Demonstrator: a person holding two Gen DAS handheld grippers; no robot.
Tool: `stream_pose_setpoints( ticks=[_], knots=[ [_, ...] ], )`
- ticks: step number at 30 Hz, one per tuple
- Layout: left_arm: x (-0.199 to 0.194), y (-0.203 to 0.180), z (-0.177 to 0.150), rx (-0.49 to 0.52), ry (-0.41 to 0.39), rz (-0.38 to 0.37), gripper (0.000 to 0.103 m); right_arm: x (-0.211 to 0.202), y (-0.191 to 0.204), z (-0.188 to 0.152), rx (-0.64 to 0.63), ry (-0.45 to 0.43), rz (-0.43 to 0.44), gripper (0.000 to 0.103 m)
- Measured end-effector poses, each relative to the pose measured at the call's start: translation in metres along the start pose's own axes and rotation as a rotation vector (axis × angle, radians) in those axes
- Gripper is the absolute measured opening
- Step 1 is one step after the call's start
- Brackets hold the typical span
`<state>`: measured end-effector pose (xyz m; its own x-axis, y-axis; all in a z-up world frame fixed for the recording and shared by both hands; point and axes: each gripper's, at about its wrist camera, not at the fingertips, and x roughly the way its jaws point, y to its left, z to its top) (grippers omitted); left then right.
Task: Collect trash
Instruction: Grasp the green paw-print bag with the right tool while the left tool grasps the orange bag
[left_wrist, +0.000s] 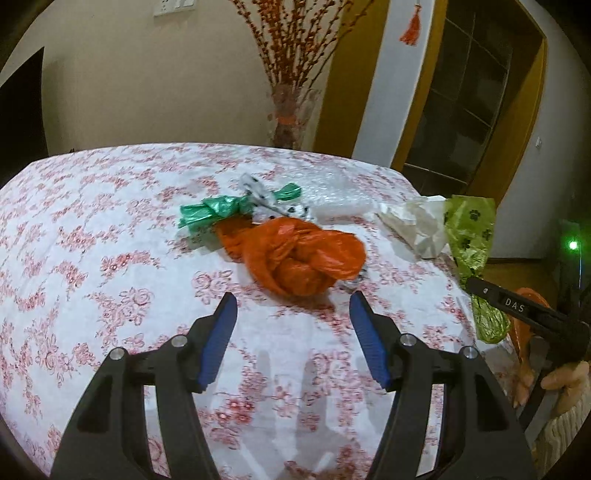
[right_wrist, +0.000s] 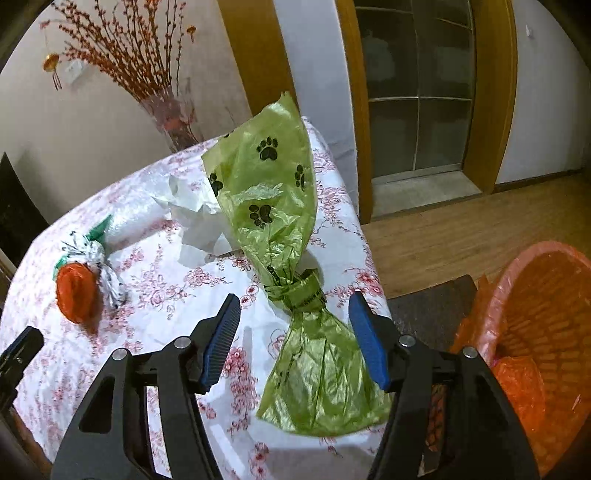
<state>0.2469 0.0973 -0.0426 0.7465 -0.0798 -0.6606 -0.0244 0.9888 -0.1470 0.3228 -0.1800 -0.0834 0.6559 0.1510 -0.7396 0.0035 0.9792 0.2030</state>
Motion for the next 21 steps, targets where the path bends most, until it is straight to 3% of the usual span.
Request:
stream_pose_setpoints(
  ticks=[2,5,7,20,21],
  knots=[
    [0.003,0.006,0.000,-0.011,0.003,0.000,0.062,0.006,0.004,0.000,-0.013,0.019,-0.013,0.047],
    [0.006,0.012,0.002,-0.034,0.008,-0.006,0.062,0.006,0.010,-0.001,-0.037,0.025,-0.032,0.015],
    [0.008,0.014,0.005,-0.041,0.008,-0.008,0.062,0.003,0.013,-0.004,-0.050,0.028,-0.029,0.008],
    [0.043,0.029,0.042,-0.072,0.021,0.004,0.063,-0.040,0.019,-0.020,-0.067,-0.036,0.070,0.007],
    [0.046,0.029,0.046,-0.071,0.022,-0.002,0.067,-0.040,0.019,-0.020,-0.067,-0.035,0.075,0.007]
  ],
)
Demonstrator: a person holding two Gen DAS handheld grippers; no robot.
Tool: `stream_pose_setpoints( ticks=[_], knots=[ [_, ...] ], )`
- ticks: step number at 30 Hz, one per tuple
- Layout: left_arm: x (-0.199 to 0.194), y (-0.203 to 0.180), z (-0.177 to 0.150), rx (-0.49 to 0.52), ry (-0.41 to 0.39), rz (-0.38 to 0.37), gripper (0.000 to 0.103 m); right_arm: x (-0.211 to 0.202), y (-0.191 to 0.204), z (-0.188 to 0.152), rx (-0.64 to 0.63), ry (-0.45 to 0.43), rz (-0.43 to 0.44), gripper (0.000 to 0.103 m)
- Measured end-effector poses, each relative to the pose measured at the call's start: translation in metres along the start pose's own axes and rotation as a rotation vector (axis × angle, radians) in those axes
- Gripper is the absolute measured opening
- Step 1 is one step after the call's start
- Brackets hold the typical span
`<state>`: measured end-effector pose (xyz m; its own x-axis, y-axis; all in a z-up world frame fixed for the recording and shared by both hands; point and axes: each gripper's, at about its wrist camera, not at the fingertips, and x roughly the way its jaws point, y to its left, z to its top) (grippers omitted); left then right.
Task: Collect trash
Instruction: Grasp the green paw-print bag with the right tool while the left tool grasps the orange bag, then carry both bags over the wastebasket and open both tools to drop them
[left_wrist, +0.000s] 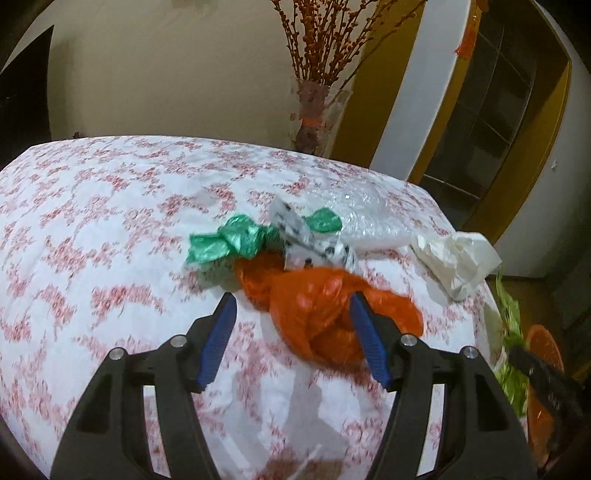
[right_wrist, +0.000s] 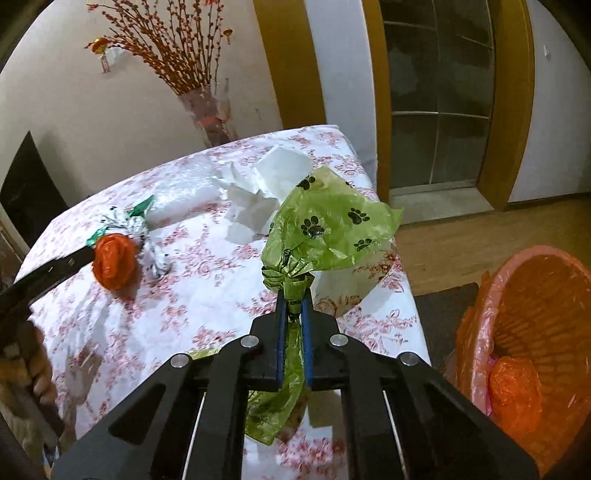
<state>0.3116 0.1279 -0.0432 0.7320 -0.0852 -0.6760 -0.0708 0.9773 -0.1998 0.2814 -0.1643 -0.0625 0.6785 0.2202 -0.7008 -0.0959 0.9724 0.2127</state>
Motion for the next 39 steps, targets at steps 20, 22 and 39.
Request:
stream_pose_setpoints(
  ticks=[20,22,39],
  knots=[
    [-0.003,-0.017,-0.020,0.112,0.029,-0.046,0.024,-0.034,0.009,-0.013,-0.009,-0.034,0.039,0.007],
    [-0.014,-0.012,-0.025,0.110,0.019,-0.053,0.023,-0.040,0.009,-0.013,-0.009,-0.045,0.042,0.007],
    [-0.102,-0.067,-0.042,0.191,-0.087,-0.222,0.023,-0.114,-0.006,-0.020,-0.026,-0.201,-0.021,0.007]
  ],
)
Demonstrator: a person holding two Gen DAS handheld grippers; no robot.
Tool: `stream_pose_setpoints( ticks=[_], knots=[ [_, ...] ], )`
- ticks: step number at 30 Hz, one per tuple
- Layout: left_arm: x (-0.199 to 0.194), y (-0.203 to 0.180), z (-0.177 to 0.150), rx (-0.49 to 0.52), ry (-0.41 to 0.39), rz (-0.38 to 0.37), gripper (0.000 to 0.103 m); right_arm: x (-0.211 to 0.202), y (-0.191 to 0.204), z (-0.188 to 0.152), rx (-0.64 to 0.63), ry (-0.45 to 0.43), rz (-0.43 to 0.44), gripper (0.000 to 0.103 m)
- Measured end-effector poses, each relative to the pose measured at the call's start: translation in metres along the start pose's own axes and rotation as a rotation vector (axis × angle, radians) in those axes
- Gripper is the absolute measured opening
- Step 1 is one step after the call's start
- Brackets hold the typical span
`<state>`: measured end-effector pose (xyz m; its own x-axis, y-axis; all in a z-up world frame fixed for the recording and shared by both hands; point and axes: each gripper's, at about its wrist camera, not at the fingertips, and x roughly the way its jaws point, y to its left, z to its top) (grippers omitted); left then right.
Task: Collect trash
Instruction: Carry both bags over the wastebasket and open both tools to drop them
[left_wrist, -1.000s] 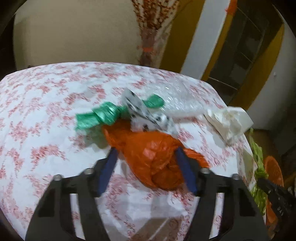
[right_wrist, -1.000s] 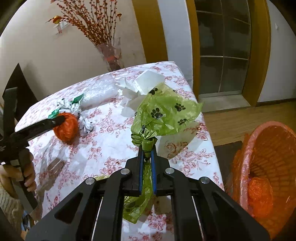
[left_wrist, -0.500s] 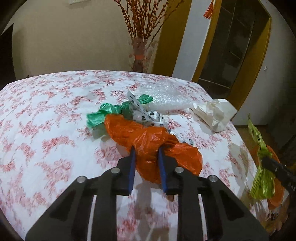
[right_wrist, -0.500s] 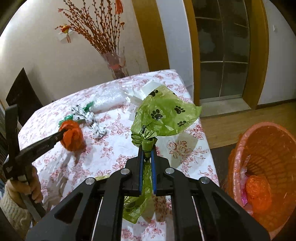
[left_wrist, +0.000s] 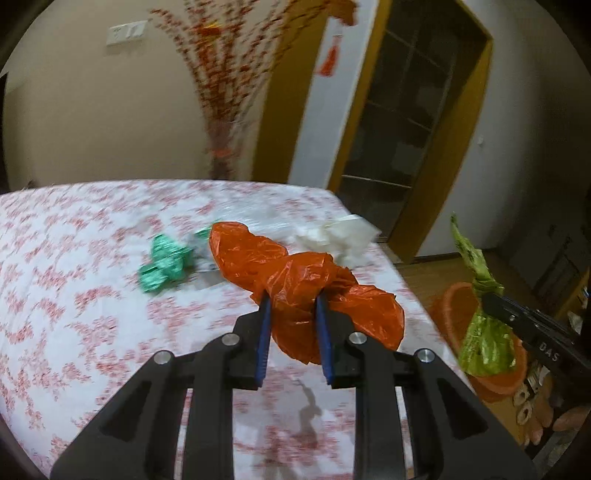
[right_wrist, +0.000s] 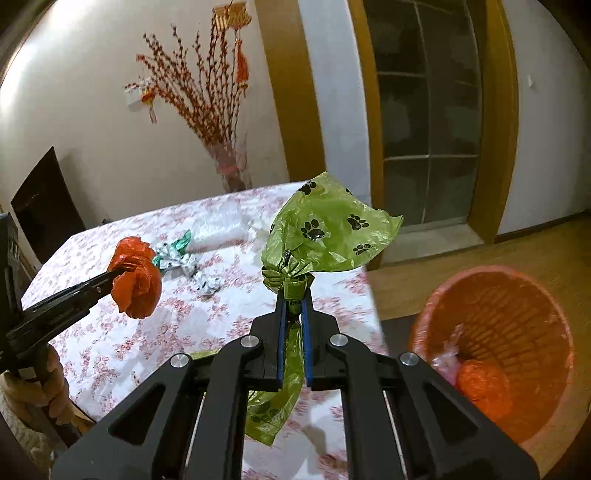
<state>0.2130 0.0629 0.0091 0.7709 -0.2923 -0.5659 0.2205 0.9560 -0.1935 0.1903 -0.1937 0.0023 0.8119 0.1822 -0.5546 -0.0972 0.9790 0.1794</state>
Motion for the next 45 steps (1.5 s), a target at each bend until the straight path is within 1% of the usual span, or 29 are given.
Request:
stream_pose_setpoints(
  ticks=[4,10,23,31,39,45],
  knots=[
    [-0.001,-0.030,0.000,0.040,-0.003,-0.054,0.023,-0.016,-0.014,0.000,0.015,-0.033,-0.035,0.007],
    [0.004,-0.081,-0.002,0.097,0.005,-0.139,0.023,-0.036,-0.048,-0.002,0.072,-0.067,-0.095,0.007],
    [0.034,-0.191,-0.016,0.204,0.064,-0.310,0.023,-0.065,-0.126,-0.018,0.201,-0.094,-0.221,0.007],
    [0.060,-0.232,-0.024,0.244,0.104,-0.357,0.023,-0.069,-0.162,-0.026,0.269,-0.096,-0.265,0.007],
    [0.082,-0.267,-0.036,0.267,0.143,-0.379,0.023,-0.064,-0.187,-0.028,0.314,-0.091,-0.269,0.007],
    [0.094,-0.283,-0.039,0.275,0.162,-0.384,0.023,-0.060,-0.198,-0.030,0.320,-0.084,-0.262,0.007]
  ],
)
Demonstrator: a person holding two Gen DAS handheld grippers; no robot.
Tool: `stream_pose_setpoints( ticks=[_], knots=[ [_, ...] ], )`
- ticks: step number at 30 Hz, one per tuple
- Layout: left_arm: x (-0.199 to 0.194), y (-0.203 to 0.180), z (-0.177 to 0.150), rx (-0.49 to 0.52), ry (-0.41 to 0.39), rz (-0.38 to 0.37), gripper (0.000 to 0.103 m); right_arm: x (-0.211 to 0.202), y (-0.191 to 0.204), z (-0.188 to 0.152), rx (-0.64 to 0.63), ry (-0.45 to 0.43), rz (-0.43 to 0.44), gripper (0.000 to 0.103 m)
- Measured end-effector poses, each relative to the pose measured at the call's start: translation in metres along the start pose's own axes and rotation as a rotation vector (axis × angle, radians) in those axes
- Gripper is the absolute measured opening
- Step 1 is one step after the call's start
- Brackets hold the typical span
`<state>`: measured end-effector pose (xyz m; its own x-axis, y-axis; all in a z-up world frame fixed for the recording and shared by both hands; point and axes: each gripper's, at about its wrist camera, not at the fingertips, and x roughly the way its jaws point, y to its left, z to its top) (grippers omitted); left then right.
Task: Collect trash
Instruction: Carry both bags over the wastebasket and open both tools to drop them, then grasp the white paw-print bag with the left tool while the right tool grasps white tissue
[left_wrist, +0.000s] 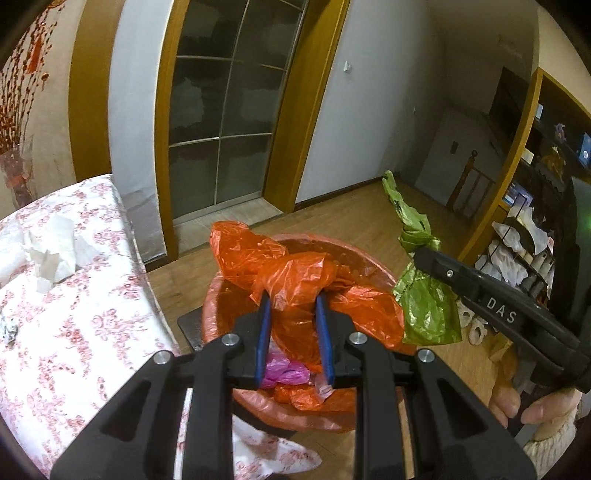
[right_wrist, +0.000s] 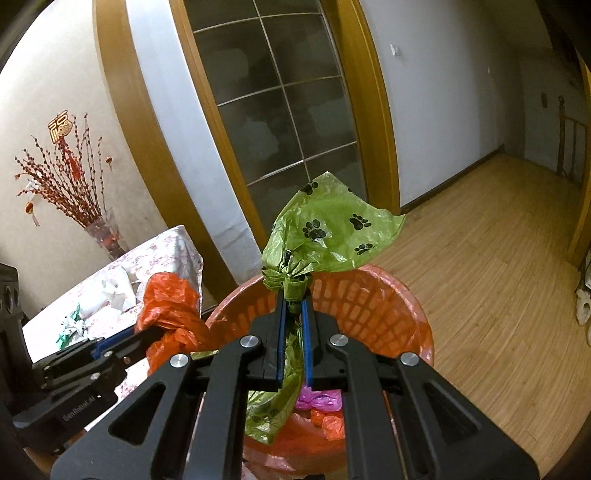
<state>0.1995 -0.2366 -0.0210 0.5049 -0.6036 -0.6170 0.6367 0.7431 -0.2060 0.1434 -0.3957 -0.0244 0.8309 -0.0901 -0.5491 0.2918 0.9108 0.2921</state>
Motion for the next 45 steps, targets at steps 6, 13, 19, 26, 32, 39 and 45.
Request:
stream_pose_setpoints(
  ticks=[6,13,19,26,32,39,45],
  knots=[
    [0.017,-0.001,-0.002,0.004,0.033,0.007,0.027,0.011,-0.002,0.001,-0.009,0.032,0.003,0.011],
    [0.034,0.013,-0.012,-0.016,0.084,0.036,0.036,0.024,-0.014,-0.003,0.031,0.087,-0.001,0.015],
    [0.031,0.019,-0.015,-0.020,0.085,0.045,0.042,0.021,-0.016,-0.005,0.034,0.091,-0.005,0.015],
    [0.015,0.038,-0.016,-0.029,0.057,0.088,0.053,0.016,-0.010,-0.004,0.016,0.070,-0.004,0.033],
    [-0.006,0.063,-0.024,-0.046,0.049,0.153,0.056,0.016,0.007,-0.004,-0.011,0.071,0.009,0.036],
    [-0.035,0.112,-0.031,-0.102,0.032,0.240,0.058,0.020,0.038,-0.006,-0.054,0.080,0.043,0.036],
    [-0.063,0.162,-0.042,-0.176,0.017,0.329,0.060,0.032,0.077,-0.011,-0.108,0.107,0.091,0.036]
  ],
)
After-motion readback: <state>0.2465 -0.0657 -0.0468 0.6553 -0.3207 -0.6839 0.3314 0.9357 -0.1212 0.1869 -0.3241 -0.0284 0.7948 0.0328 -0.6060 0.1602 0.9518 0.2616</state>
